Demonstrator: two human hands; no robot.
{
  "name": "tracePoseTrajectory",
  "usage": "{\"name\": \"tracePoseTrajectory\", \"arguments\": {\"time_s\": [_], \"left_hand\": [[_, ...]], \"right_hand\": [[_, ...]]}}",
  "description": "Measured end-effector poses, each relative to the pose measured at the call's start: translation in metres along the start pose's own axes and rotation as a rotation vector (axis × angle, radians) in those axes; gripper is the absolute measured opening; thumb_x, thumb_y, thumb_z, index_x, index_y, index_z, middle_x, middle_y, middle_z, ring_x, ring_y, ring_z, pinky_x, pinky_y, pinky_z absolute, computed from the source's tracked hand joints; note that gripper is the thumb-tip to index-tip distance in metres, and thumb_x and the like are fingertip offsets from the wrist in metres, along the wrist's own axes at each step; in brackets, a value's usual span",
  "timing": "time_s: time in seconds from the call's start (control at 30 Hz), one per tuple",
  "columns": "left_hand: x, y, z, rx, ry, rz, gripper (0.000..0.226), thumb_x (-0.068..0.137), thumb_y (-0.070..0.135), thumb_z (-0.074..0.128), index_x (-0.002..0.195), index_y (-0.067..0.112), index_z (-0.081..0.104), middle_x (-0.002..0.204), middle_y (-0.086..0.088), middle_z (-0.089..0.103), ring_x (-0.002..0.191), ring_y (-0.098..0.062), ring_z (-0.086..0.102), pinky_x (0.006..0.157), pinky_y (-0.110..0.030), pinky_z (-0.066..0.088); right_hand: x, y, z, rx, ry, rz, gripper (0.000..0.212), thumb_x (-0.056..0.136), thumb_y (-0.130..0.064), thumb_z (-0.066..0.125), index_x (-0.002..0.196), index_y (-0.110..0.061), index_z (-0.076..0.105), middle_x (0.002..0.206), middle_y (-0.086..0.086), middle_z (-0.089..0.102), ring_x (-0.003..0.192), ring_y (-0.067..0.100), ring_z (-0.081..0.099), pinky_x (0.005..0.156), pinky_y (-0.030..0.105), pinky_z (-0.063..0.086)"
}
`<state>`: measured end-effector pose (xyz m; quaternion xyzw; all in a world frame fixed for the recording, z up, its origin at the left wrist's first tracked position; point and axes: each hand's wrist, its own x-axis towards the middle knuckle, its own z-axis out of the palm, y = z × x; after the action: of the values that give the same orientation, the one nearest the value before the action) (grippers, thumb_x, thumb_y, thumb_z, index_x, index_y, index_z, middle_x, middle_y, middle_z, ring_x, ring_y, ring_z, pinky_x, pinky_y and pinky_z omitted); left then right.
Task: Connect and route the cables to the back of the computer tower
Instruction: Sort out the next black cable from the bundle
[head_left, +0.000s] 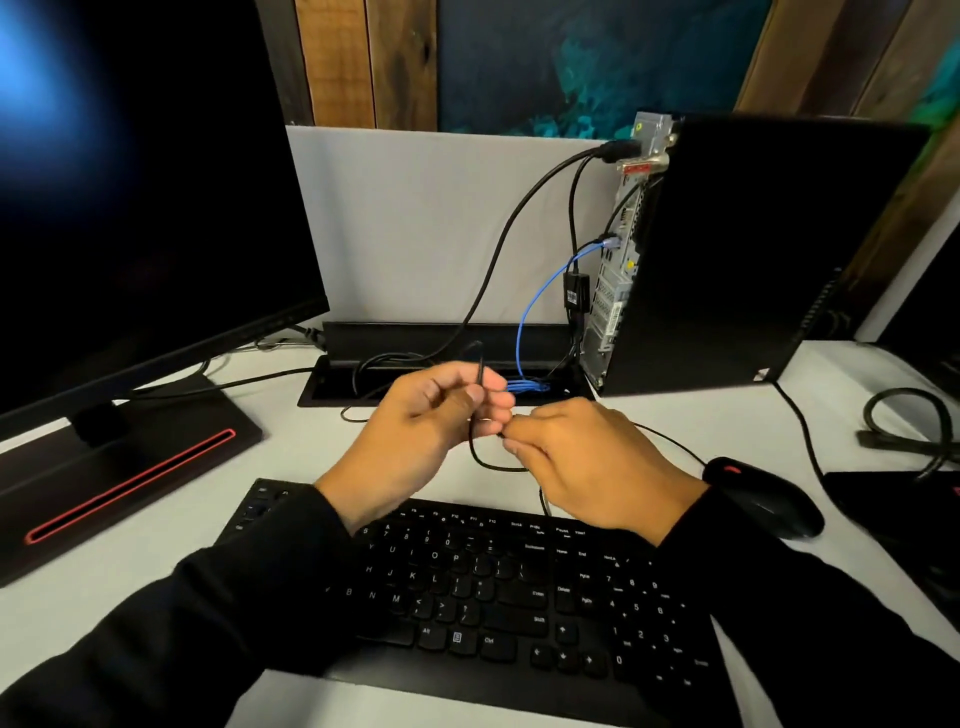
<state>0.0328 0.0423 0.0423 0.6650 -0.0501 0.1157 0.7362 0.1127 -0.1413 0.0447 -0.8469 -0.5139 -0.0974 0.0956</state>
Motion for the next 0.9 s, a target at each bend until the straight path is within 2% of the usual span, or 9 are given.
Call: {"name": "tracePoseTrajectory", "arguments": {"time_s": [0.1, 0.23, 0.3, 0.43, 0.53, 0.6, 0.67, 0.8, 0.9], "left_hand": [[-0.001, -0.004, 0.009, 0.13, 0.011, 0.047, 0.023, 0.108, 0.003, 0.041, 0.1, 0.011, 0.062, 0.107, -0.011, 0.074, 0.101, -0.022, 0.069, 0.089, -0.035, 0.056], [-0.009, -0.002, 0.019, 0.327, 0.034, 0.061, 0.02, 0.109, 0.01, 0.037, 0.101, 0.011, 0.056, 0.073, -0.003, 0.058, 0.063, -0.018, 0.052, 0.067, -0.044, 0.049], [-0.011, 0.006, 0.023, 0.3, 0.001, 0.019, 0.021, 0.111, 0.008, 0.035, 0.105, 0.004, 0.054, 0.066, -0.008, 0.05, 0.052, -0.018, 0.044, 0.054, -0.031, 0.043], [-0.016, 0.021, 0.032, 0.029, -0.125, -0.146, 0.024, 0.108, 0.015, 0.04, 0.097, 0.0, 0.055, 0.06, -0.002, 0.029, 0.053, -0.013, 0.019, 0.051, -0.027, 0.015], [-0.018, 0.027, 0.034, -0.101, -0.188, -0.181, 0.025, 0.103, 0.028, 0.052, 0.095, 0.005, 0.053, 0.061, 0.0, 0.029, 0.058, -0.015, 0.021, 0.054, -0.028, 0.022], [-0.015, 0.028, 0.03, -0.092, -0.21, -0.108, 0.028, 0.103, 0.025, 0.052, 0.089, 0.001, 0.055, 0.061, 0.004, 0.03, 0.058, -0.014, 0.023, 0.055, -0.025, 0.027], [-0.011, 0.027, 0.026, -0.103, -0.179, -0.083, 0.028, 0.104, 0.02, 0.05, 0.086, 0.003, 0.063, 0.06, 0.006, 0.031, 0.058, -0.013, 0.025, 0.056, -0.025, 0.029], [-0.006, 0.029, 0.027, -0.242, -0.161, -0.096, 0.036, 0.105, 0.026, 0.049, 0.073, 0.012, 0.057, 0.06, 0.003, 0.025, 0.055, -0.014, 0.024, 0.058, -0.025, 0.038], [-0.002, 0.032, 0.035, -0.396, -0.065, -0.111, 0.039, 0.101, 0.028, 0.047, 0.064, 0.016, 0.051, 0.063, -0.001, 0.015, 0.053, -0.014, 0.019, 0.057, -0.028, 0.043]], "right_hand": [[-0.001, -0.012, -0.009, 0.019, 0.028, -0.1, 0.029, 0.104, -0.04, 0.039, 0.096, -0.026, 0.063, 0.089, -0.008, 0.059, 0.087, 0.023, 0.06, 0.066, 0.041, 0.051], [-0.006, -0.018, -0.027, 0.179, 0.203, -0.123, 0.027, 0.095, -0.047, 0.051, 0.094, -0.024, 0.065, 0.085, -0.01, 0.059, 0.077, 0.017, 0.057, 0.065, 0.043, 0.053], [-0.009, -0.014, -0.037, 0.236, 0.328, -0.095, 0.027, 0.09, -0.049, 0.065, 0.092, -0.023, 0.06, 0.08, -0.013, 0.054, 0.068, 0.01, 0.052, 0.061, 0.041, 0.053], [-0.01, -0.005, -0.044, 0.373, 0.415, -0.029, 0.046, 0.082, -0.048, 0.081, 0.116, -0.023, 0.066, 0.093, -0.021, 0.045, 0.078, -0.002, 0.05, 0.07, 0.015, 0.04], [-0.007, 0.004, -0.047, 0.569, 0.259, 0.02, 0.037, 0.084, -0.044, 0.079, 0.114, -0.021, 0.076, 0.107, -0.009, 0.06, 0.079, -0.002, 0.058, 0.068, 0.013, 0.043], [-0.006, 0.01, -0.052, 0.627, 0.121, 0.058, 0.029, 0.089, -0.052, 0.071, 0.085, -0.025, 0.076, 0.087, -0.004, 0.067, 0.068, 0.006, 0.059, 0.064, 0.033, 0.05], [-0.006, 0.015, -0.052, 0.742, 0.063, 0.083, 0.039, 0.095, -0.052, 0.064, 0.074, -0.021, 0.071, 0.071, 0.003, 0.067, 0.063, 0.009, 0.053, 0.062, 0.031, 0.044], [-0.006, 0.022, -0.053, 1.304, 0.176, 0.178, 0.039, 0.098, -0.04, 0.053, 0.064, -0.02, 0.06, 0.056, 0.004, 0.05, 0.069, 0.019, 0.061, 0.078, 0.03, 0.055], [-0.004, 0.025, -0.047, 1.467, 0.279, 0.283, 0.035, 0.1, -0.034, 0.048, 0.071, -0.014, 0.042, 0.06, 0.0, 0.03, 0.057, 0.016, 0.04, 0.068, 0.035, 0.057]]}}
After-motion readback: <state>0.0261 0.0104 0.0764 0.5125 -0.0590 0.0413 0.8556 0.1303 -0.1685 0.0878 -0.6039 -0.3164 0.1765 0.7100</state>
